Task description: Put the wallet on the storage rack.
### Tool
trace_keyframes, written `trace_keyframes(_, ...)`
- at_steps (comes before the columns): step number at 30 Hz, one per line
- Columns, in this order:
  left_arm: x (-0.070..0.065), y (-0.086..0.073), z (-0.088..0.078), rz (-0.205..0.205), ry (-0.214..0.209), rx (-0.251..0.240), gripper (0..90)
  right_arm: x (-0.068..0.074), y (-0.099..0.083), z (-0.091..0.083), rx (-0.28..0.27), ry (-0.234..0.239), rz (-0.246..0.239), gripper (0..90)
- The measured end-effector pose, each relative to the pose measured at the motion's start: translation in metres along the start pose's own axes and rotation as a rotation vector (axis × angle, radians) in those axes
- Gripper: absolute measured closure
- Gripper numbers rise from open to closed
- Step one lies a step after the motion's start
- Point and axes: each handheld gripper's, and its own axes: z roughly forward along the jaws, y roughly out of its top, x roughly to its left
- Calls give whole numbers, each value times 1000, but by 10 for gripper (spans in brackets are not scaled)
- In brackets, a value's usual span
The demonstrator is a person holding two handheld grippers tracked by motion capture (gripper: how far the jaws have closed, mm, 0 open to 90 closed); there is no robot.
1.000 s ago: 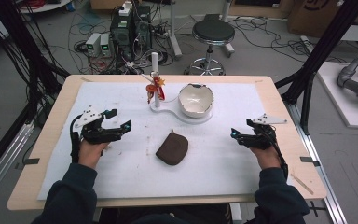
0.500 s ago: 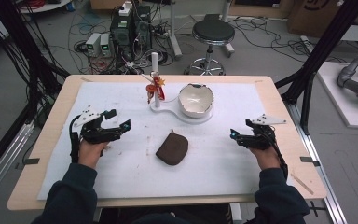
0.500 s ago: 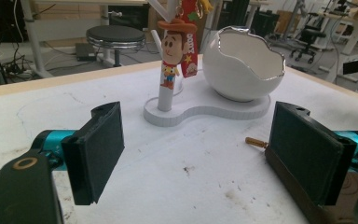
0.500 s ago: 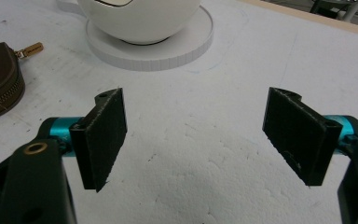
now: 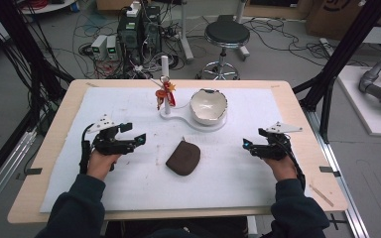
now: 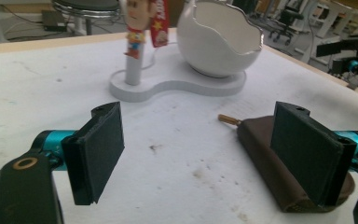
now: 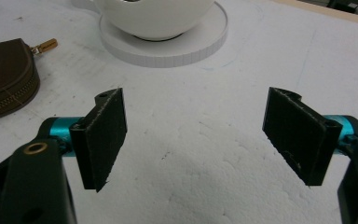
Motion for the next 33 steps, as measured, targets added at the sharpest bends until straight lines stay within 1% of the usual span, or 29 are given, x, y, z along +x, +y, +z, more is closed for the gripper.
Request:
trace_keyframes(1, 0, 0, 0, 0, 0, 0, 178, 1, 0, 0, 1, 4, 0, 220)
trace_keyframes(2, -3, 0, 3, 10, -7, 5, 178, 2, 1, 1, 1, 7, -1, 220)
trace_keyframes(4, -7, -1, 7, 7, -18, 12, 178, 3, 1, 2, 0, 12, -6, 220)
trace_keyframes(5, -11, -2, 13, -3, -31, 31, 178, 3, 1, 4, 6, 16, -8, 220)
trace_keyframes(6, -11, -2, 13, -3, -31, 31, 178, 3, 1, 4, 6, 16, -8, 220)
trace_keyframes(7, -15, -3, 18, -3, -41, 55, 178, 2, 1, 5, 8, 16, -6, 220)
trace_keyframes(8, -20, -5, 26, 2, -61, 93, 178, 2, 1, 5, 11, 17, 0, 220)
trace_keyframes(9, -20, -5, 26, 2, -61, 93, 178, 2, 1, 5, 12, 17, 3, 220)
trace_keyframes(10, -27, -6, 35, 8, -89, 135, 178, 2, 1, 5, 13, 18, 4, 220)
trace_keyframes(11, -27, -6, 35, 8, -89, 135, 178, 2, 1, 5, 13, 18, 4, 220)
trace_keyframes(12, -30, -7, 39, 5, -103, 153, 178, 3, 1, 5, 12, 17, -1, 220)
trace_keyframes(13, -36, -8, 47, -3, -127, 202, 179, 4, 1, 5, 17, 17, -2, 220)
trace_keyframes(15, -41, -11, 54, -5, -132, 251, 179, 4, 1, 6, 18, 19, -5, 220)
trace_keyframes(16, -41, -11, 54, -5, -132, 251, 179, 4, 1, 6, 18, 19, -5, 220)
trace_keyframes(17, -44, -15, 61, -13, -137, 293, 179, 4, 1, 6, 19, 20, -9, 221)
trace_keyframes(18, -46, -17, 64, -16, -139, 308, 179, 5, 1, 6, 17, 23, -10, 221)
trace_keyframes(19, -46, -17, 64, -16, -139, 308, 183, 5, 1, 6, 20, 24, -12, 221)
trace_keyframes(20, -47, -18, 67, -11, -142, 324, 183, 5, 1, 6, 20, 24, -12, 221)
trace_keyframes(21, -49, -18, 69, -21, -148, 328, 189, 6, 1, 7, 22, 29, -11, 227)
trace_keyframes(22, -51, -19, 73, -51, -174, 327, 189, 6, 1, 7, 22, 29, -11, 227)
trace_keyframes(23, -54, -19, 76, -67, -202, 328, 188, 6, 1, 7, 21, 32, -14, 228)
trace_keyframes(24, -58, -20, 81, -32, -186, 353, 190, 7, 2, 7, 16, 36, -16, 229)
trace_keyframes(25, -58, -20, 81, -32, -186, 353, 190, 7, 2, 7, 16, 36, -16, 229)
trace_keyframes(26, -60, -23, 84, -20, -171, 379, 190, 7, 2, 6, 11, 39, -17, 229)
trace_keyframes(27, -58, -25, 86, -58, -183, 391, 181, 7, 2, 5, 1, 44, -19, 229)
trace_keyframes(29, -57, -25, 86, -64, -188, 395, 178, 7, 2, 5, 4, 43, -20, 229)
trace_keyframes(30, -57, -25, 86, -66, -188, 396, 178, 7, 2, 5, 6, 44, -11, 229)
trace_keyframes(32, -58, -25, 86, -69, -190, 398, 178, 6, 2, 6, 10, 46, -18, 229)
trace_keyframes(33, -59, -25, 87, -75, -199, 402, 178, 7, 2, 7, 14, 45, -16, 230)
